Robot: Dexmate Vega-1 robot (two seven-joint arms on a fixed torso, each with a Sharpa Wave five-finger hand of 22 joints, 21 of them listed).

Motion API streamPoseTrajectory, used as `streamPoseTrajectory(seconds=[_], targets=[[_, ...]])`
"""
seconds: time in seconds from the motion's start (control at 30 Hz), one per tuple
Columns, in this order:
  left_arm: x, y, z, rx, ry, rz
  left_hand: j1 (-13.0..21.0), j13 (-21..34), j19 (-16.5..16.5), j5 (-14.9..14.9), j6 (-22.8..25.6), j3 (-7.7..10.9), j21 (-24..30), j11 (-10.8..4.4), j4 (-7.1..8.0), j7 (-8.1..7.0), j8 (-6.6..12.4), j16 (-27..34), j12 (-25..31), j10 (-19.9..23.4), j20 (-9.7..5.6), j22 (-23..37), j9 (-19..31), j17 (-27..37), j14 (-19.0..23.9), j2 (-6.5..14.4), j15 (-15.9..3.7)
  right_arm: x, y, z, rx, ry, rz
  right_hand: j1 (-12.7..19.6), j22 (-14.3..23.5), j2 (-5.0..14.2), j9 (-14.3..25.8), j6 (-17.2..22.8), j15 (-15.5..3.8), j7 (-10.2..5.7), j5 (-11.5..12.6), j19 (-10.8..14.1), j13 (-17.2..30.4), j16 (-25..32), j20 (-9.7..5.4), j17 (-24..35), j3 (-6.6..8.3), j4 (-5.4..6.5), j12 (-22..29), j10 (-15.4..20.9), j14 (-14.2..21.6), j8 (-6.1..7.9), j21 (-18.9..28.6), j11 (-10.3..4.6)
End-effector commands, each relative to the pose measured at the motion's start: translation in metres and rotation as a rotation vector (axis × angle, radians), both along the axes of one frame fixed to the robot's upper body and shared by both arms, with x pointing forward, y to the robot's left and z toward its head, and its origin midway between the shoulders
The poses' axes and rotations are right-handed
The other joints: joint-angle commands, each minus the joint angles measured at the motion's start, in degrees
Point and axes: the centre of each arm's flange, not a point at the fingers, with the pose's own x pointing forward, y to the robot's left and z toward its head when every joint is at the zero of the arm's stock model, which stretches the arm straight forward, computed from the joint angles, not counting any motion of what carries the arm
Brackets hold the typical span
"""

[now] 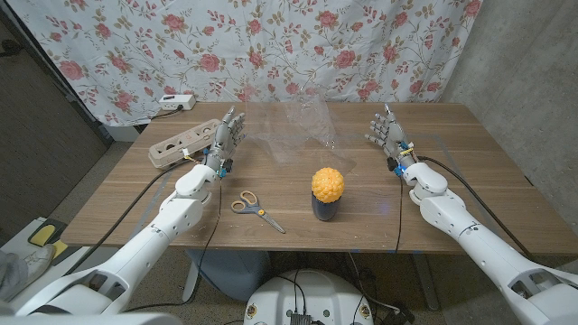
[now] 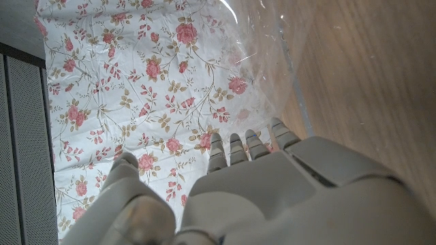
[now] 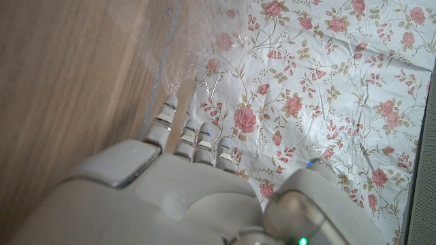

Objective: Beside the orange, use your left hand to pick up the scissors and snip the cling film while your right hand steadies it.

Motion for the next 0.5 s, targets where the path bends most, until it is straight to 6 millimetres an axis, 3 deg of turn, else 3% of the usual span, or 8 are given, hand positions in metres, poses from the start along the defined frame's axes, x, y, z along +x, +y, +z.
streamPoseTrajectory(seconds=[0.03, 0.5], targets=[[-0.001, 0.000, -0.005, 0.014, 0.011, -0.006, 0.7, 0.2, 0.0, 0.2, 0.5, 0.44, 0.4, 0.00, -0.11, 0.01, 0.30, 0.4, 0.3, 0.5, 0.53, 0.1, 0.1, 0.2, -0.6, 0.2, -0.10, -0.002, -0.002, -0.001, 0.002, 0.008, 0.000, 0.6, 0.3, 0.04, 0.1, 0.4, 0.49, -0.07, 0.3, 0.1, 0.1, 0.4, -0.15, 0.2, 0.08, -0.43, 0.3, -0.1, -0.1, 0.26, 0.3, 0.42], [-0.011, 0.013, -0.004, 0.001, -0.041, 0.000, 0.9, 0.2, 0.1, 0.1, 0.9, 0.43, 0.4, -0.11, -0.29, -0.25, 0.39, 0.5, 0.4, 0.8, 0.69, 0.1, 0.1, 0.2, -0.4, 0.3, 0.07, -0.007, 0.007, 0.000, -0.003, 0.011, -0.004, 0.9, 0.3, 0.55, -0.1, 0.3, 0.57, -0.17, 0.2, -0.2, -0.1, 0.4, -0.17, 0.0, 0.29, -0.48, 0.3, -0.1, -0.1, 0.26, 0.4, 0.44]])
